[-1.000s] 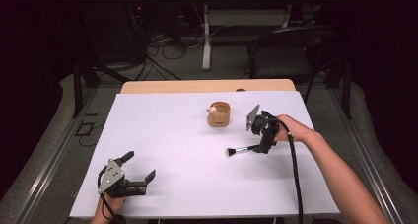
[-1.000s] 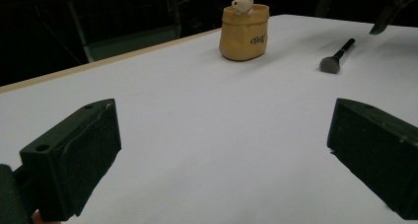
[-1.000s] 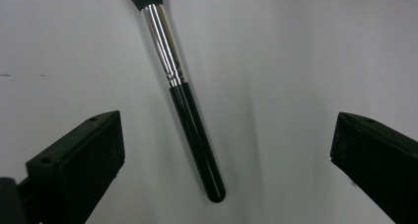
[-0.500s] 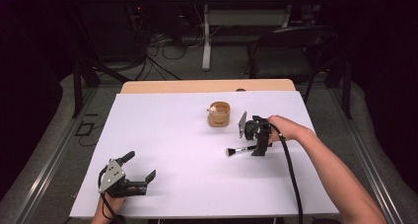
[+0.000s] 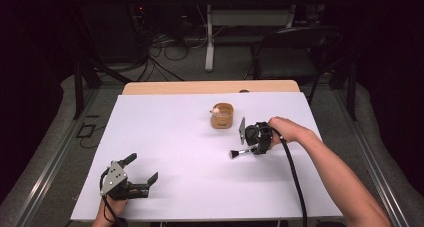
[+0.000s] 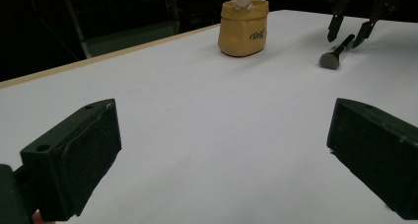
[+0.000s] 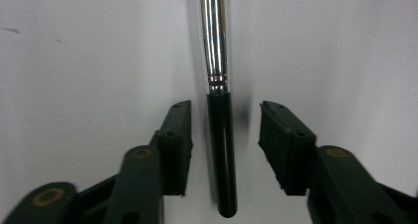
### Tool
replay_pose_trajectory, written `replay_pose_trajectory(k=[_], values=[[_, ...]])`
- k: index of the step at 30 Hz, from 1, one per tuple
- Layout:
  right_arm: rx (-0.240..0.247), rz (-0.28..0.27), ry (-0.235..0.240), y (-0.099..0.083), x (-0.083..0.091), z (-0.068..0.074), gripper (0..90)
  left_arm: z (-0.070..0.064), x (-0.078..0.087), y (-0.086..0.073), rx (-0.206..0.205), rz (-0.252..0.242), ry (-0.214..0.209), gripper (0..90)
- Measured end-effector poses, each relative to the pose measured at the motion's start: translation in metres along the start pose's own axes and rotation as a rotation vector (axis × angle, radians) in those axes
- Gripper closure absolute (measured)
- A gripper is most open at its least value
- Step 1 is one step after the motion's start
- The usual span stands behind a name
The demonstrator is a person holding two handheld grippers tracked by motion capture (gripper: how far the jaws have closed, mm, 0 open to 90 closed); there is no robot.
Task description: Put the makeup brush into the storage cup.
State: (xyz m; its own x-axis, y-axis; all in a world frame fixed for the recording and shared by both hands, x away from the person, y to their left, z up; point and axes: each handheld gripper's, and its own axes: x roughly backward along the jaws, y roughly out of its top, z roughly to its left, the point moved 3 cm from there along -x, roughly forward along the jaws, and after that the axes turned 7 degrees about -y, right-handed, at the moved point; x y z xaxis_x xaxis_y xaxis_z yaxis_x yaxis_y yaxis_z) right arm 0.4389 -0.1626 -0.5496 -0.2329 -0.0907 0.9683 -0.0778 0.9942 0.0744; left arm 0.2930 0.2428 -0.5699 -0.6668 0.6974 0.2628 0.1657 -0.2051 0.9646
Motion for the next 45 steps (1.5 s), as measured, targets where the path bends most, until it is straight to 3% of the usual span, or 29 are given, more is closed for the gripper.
replay_pose_trajectory(k=[8, 26, 33, 37, 39, 42, 45], values=[[0.037, 0.04, 0.009, 0.004, -0.003, 0.001, 74.5, 0.0, 0.001, 0.0, -0.003, 0.0, -0.001, 0.0], [0.029, 0.085, 0.016, 0.006, -0.007, 0.003, 79.0, 0.0, 0.0, 0.0, 0.0, 0.0, -0.005, 0.0], [-0.011, 0.05, -0.006, 0.007, -0.002, 0.002, 79.3, 0.0, 0.0, 0.0, -0.001, 0.002, -0.003, 0.0], [-0.058, 0.009, -0.043, 0.008, 0.006, 0.002, 79.3, 0.0, 0.0, 0.0, 0.0, 0.003, -0.004, 0.0], [-0.093, -0.02, -0.086, 0.007, 0.014, 0.002, 79.3, 0.0, 0.0, 0.0, 0.0, 0.003, -0.005, 0.0], [-0.119, -0.041, -0.1, 0.006, 0.019, 0.002, 79.3, 0.0, 0.0, 0.0, 0.0, 0.002, -0.005, 0.0], [-0.181, -0.1, -0.12, 0.002, 0.028, 0.001, 79.3, 0.0, 0.0, 0.0, 0.0, 0.002, -0.005, 0.0]])
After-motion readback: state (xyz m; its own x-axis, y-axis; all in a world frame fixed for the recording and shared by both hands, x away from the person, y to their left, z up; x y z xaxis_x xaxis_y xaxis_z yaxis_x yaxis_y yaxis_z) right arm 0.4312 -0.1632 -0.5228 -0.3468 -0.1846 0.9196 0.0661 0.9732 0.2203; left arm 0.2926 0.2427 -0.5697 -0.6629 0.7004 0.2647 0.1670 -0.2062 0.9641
